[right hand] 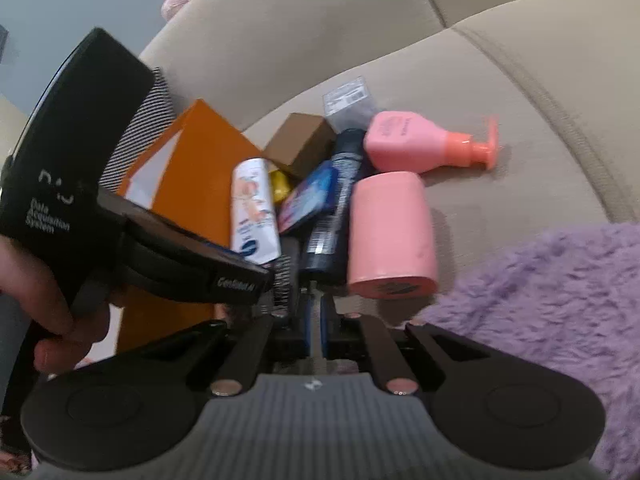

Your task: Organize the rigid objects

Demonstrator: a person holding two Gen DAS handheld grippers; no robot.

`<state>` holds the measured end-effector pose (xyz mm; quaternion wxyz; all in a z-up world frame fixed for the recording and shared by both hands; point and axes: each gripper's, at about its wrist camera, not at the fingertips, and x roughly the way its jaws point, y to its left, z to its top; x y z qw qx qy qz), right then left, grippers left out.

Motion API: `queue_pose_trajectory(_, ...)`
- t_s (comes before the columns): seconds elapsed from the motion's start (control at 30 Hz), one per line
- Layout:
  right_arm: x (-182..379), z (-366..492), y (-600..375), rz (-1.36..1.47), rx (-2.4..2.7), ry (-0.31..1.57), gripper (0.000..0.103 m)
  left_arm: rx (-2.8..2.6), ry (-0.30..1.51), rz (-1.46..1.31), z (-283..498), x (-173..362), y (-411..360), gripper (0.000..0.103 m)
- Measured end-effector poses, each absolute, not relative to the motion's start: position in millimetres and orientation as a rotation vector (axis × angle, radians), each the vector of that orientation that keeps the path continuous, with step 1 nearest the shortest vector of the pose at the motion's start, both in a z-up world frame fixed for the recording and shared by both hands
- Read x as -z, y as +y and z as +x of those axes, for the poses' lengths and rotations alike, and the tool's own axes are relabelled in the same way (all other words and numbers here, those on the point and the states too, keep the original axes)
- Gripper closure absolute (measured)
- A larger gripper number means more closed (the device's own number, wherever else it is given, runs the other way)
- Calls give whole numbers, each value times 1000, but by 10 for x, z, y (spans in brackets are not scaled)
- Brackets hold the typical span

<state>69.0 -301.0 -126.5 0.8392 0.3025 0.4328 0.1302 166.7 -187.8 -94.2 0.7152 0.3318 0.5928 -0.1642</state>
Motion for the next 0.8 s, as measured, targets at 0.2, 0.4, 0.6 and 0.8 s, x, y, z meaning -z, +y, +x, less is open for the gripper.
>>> queue_pose_trajectory(0.2,1326,840,-2760,652,-457,967,58,387,1321,692,1629,846,-1798,88)
queue_pose_trajectory(0.4,1462,1028,-2417,595,-480,1034,63,401,1322,656,1687,893,-1739,89)
queue_pose_trajectory(0.6,1560,1110,-2314,610,-469,1067,63,419,1306,624,1635,809,-1659,90)
queue_pose_trajectory(0.8,1539,1041,-2268,573,-447,1053,73,466,1259,508,1462,569,-1476,88)
